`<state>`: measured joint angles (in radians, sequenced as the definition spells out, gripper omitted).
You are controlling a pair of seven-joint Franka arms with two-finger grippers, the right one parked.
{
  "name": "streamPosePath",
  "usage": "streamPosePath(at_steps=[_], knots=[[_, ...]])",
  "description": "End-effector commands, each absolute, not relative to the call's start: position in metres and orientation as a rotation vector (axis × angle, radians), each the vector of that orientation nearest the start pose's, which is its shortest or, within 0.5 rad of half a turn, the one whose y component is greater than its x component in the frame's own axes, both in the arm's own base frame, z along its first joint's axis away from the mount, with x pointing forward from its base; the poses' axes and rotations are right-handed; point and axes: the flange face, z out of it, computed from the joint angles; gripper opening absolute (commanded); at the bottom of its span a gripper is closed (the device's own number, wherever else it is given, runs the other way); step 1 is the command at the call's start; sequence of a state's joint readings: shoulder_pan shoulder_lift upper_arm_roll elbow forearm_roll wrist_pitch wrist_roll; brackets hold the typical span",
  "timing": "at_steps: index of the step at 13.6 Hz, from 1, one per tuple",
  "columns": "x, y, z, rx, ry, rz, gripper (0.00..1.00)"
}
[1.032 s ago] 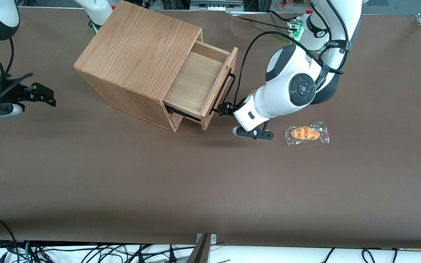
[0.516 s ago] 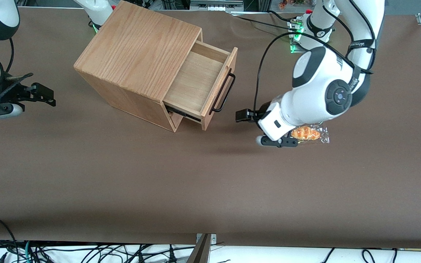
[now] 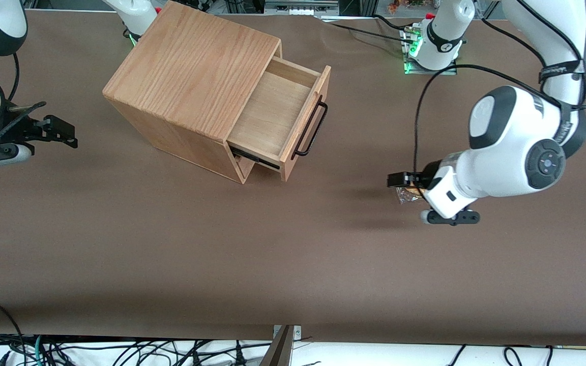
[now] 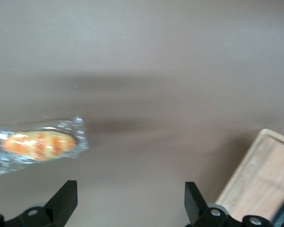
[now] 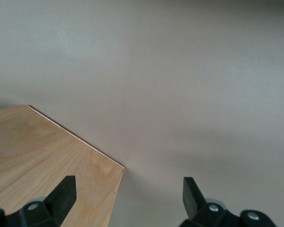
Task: Open top drawer with left arm
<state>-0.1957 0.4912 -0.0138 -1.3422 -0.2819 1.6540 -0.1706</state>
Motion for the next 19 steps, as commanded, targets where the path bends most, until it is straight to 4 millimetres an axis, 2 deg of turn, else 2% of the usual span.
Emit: streamPosePath(at_steps=[1, 6, 7, 9, 10, 13, 19], knots=[[0.667, -0.114, 0.433, -3.340, 0.107, 0.391, 1.00], [0.673, -0.044, 0.433, -3.246, 0.141, 0.365, 1.00], [0.672, -0.021, 0.441, -3.253, 0.141, 0.341, 1.00], [0.658, -0.002, 0.461, -3.258, 0.250, 0.291, 1.00], [0.647, 0.007, 0.474, -3.258, 0.248, 0.261, 1.00], [0.609, 0.020, 0.509, -3.140, 0.277, 0.139, 1.00], [0.570, 0.012, 0.577, -3.128, 0.282, -0.002, 1.00]])
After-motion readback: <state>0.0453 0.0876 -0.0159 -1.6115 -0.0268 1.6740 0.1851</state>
